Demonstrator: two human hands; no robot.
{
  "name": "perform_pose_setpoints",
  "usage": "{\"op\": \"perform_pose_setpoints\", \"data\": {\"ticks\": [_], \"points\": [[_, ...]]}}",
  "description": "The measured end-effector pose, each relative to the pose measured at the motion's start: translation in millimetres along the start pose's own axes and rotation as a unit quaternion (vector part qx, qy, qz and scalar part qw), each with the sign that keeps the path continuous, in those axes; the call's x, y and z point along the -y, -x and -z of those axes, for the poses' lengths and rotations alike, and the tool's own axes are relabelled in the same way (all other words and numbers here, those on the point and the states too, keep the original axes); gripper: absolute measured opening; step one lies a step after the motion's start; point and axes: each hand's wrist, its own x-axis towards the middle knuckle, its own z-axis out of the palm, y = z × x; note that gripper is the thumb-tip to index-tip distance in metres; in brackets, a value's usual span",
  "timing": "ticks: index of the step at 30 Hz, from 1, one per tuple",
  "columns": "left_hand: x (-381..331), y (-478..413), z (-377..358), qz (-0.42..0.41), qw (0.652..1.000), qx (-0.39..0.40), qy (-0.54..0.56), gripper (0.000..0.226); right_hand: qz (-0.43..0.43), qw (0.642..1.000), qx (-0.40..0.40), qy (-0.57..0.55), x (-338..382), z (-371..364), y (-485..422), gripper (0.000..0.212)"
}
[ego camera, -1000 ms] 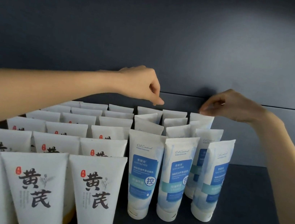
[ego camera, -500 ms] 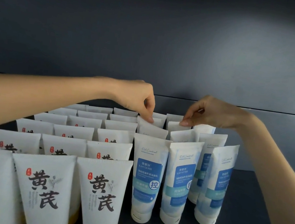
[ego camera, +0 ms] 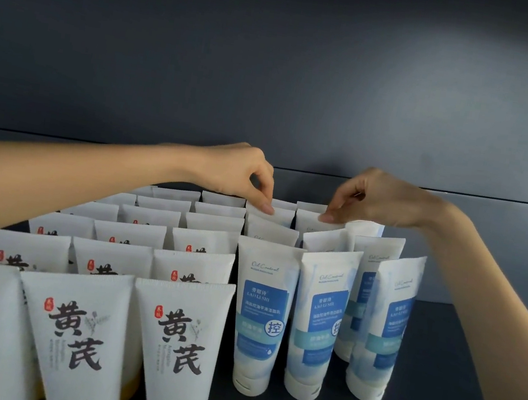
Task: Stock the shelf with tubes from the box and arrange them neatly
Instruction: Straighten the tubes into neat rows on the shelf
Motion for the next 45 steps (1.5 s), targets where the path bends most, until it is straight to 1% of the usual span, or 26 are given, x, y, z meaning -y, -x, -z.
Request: {"op": "perform_pose_setpoints", "data": {"ticks": [3, 7, 13, 18, 21, 28, 34, 36, 37, 39, 40, 41, 42, 44, 45], "points": [[0.6, 1.3, 0.3, 0.002, 1.000, 0.009, 0.016, 0.009, -0.006, 1.000, 0.013, -0.010, -0.7, 0.0, -0.1, 0.005], [0.9, 2.0, -2.6, 0.001, 1.000, -0.001, 0.031, 0.005, 0.000, 1.000, 0.005, -0.011, -1.9, -0.2, -0.5, 0.003], [-0.5, 2.1, -6.5, -0.013, 0.998, -0.023, 0.063, 0.012, 0.006, 1.000, 0.000, -0.004, -4.1, 1.6, 1.4, 0.002], [-1.9, -0.9, -5.5, -0.007, 0.999, -0.012, 0.041, 0.005, -0.007, 1.000, 0.000, -0.001, -4.4, 2.3, 1.3, 0.005], [-0.1, -1.5, -4.5, 0.003, 0.999, -0.011, 0.034, 0.010, -0.010, 1.000, 0.000, -0.002, -4.6, 3.0, 2.3, 0.004], [-1.0, -1.5, -7.6, -0.006, 0.998, -0.016, 0.053, 0.012, -0.010, 1.000, 0.002, -0.005, -4.6, 1.8, 0.4, 0.007], [2.5, 0.7, -6.1, -0.009, 0.998, -0.006, 0.061, 0.009, -0.022, 1.000, 0.013, -0.010, -6.8, 3.7, 2.3, 0.006], [3.0, 1.1, -5.2, -0.012, 0.998, -0.004, 0.062, 0.017, -0.023, 1.000, 0.016, -0.003, -6.9, 4.6, 3.1, 0.009], [3.1, 1.0, -4.4, -0.014, 0.998, -0.009, 0.063, 0.027, -0.023, 1.000, 0.018, -0.002, -6.8, 5.4, 4.0, 0.011], [3.6, 0.0, -2.3, -0.014, 0.997, -0.031, 0.063, 0.042, -0.023, 1.000, 0.014, -0.008, -7.4, 9.4, 8.3, 0.017], [4.8, -0.8, -1.1, -0.012, 0.997, -0.047, 0.053, 0.045, -0.024, 1.000, 0.007, -0.010, -9.0, 13.3, 11.4, 0.023], [6.9, -1.7, -0.1, -0.007, 0.997, -0.066, 0.034, 0.044, -0.027, 1.000, -0.003, -0.008, -11.5, 18.6, 15.4, 0.030], [9.2, -2.5, 0.5, 0.000, 0.997, -0.083, 0.006, 0.037, -0.035, 0.999, -0.012, -0.005, -14.8, 24.3, 19.4, 0.036], [12.3, -3.9, 0.0, 0.007, 0.994, -0.098, -0.052, 0.018, -0.055, 0.998, -0.014, -0.003, -22.0, 34.2, 27.8, 0.038], [12.9, -4.9, -0.9, 0.007, 0.992, -0.097, -0.074, 0.013, -0.064, 0.998, -0.007, -0.002, -24.9, 37.4, 31.6, 0.037]]}}
